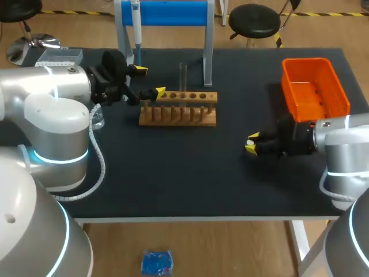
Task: Invert the test tube, pick up the pipette, mount the tip to pipette, aspirate from beaker and dispense into the tube, eject the tip, return the pipette, and cap with the stopper.
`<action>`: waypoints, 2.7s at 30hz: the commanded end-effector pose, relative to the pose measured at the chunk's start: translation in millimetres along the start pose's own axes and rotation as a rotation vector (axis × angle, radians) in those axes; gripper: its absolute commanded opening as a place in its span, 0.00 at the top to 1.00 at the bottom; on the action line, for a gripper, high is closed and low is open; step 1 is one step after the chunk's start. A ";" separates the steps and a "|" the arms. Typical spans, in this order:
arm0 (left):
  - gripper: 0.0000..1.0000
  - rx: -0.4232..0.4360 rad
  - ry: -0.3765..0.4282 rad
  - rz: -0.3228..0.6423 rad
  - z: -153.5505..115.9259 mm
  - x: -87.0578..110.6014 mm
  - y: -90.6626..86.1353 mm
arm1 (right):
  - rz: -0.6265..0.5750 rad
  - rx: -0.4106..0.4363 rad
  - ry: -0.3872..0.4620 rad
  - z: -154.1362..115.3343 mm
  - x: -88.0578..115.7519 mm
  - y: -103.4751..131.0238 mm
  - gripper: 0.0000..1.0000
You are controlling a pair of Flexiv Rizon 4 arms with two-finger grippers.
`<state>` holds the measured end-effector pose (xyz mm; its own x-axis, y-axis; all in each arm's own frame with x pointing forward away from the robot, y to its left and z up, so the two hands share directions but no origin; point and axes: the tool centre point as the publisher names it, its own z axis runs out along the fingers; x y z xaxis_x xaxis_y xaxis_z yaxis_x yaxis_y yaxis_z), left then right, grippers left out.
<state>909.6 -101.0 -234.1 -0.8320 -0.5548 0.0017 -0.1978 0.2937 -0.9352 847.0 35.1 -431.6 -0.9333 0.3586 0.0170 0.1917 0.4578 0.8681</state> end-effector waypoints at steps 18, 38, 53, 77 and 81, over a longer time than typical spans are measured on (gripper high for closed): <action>0.00 0.006 -0.004 0.000 1.1 0.7 1.6 | 0.001 0.000 -0.009 0.6 -2.3 -2.2 1.00; 0.00 0.006 -0.004 0.000 1.1 0.7 1.6 | 0.048 -0.097 -0.008 -29.3 -6.0 62.4 1.00; 0.00 0.006 -0.004 0.000 1.1 0.7 1.6 | 0.010 -0.075 0.015 -58.4 -8.4 172.1 1.00; 0.00 0.006 -0.004 0.000 1.1 0.7 1.6 | -0.049 -0.092 0.059 20.2 -31.5 294.7 1.00; 0.00 0.006 -0.004 0.000 1.1 0.7 1.6 | -0.055 -0.079 0.060 35.4 -38.0 302.2 1.00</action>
<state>909.5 -101.0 -234.0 -0.8320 -0.5548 0.0018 -0.1979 0.2937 -0.9352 934.7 167.1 -181.7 -0.9568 0.2906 -0.0095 0.1107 0.3941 0.9124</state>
